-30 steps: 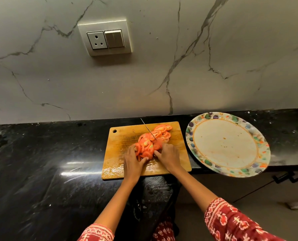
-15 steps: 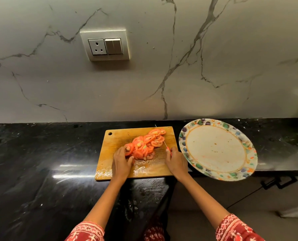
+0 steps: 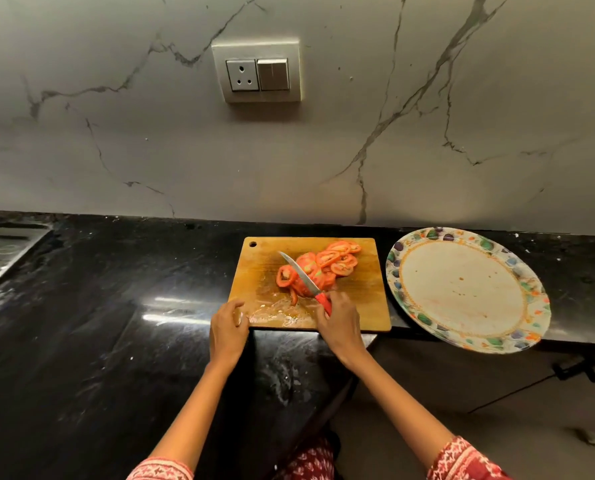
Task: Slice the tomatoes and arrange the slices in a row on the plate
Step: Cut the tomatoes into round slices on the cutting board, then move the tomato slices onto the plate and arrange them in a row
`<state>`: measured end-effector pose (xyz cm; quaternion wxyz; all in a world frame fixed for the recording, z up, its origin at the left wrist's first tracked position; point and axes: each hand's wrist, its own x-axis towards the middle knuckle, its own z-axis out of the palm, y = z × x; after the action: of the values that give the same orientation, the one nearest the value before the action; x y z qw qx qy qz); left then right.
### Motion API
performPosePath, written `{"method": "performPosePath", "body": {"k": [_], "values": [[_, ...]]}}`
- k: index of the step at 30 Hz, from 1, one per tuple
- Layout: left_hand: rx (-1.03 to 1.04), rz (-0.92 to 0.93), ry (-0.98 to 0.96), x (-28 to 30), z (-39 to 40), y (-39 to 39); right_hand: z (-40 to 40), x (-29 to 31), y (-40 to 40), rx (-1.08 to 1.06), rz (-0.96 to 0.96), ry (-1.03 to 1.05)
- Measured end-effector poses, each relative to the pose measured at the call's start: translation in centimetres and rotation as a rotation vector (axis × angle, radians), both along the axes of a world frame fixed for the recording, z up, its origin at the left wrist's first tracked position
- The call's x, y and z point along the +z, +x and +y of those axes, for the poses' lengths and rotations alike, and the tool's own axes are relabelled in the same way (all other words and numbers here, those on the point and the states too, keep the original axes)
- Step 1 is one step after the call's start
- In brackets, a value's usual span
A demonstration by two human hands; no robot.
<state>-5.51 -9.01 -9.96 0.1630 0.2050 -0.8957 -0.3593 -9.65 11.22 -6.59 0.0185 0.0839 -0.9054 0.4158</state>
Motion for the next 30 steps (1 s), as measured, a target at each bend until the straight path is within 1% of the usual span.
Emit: {"method": "performPosePath", "body": {"k": [5,10,13,17,19,25,27,30], "values": [[0.085,-0.045,0.044,-0.3,-2.0,1.5,-2.7,-0.4,1.6,0.065,-0.057,-0.012],[0.128,-0.068,0.074,0.2,-5.3,1.6,-6.0,-0.6,2.2,0.022,-0.137,-0.038],[0.121,-0.066,0.121,0.6,-8.0,2.4,-9.4,-0.6,2.9,0.006,-0.175,-0.016],[0.057,-0.076,0.173,0.3,-11.6,4.1,-15.2,-1.0,4.3,-0.054,-0.195,-0.086],[0.015,-0.078,0.177,0.2,-13.6,4.7,-18.2,-0.9,4.5,-0.104,-0.2,-0.085],[-0.039,-0.043,0.187,0.1,-18.6,3.6,-24.3,0.2,3.2,-0.079,-0.406,0.153],[-0.058,-0.051,0.192,-0.2,-19.1,3.2,-25.4,0.1,3.0,-0.092,-0.42,0.21],[-0.093,-0.058,0.213,-0.6,-19.4,2.8,-26.7,0.3,2.6,-0.11,-0.386,0.27]]}}
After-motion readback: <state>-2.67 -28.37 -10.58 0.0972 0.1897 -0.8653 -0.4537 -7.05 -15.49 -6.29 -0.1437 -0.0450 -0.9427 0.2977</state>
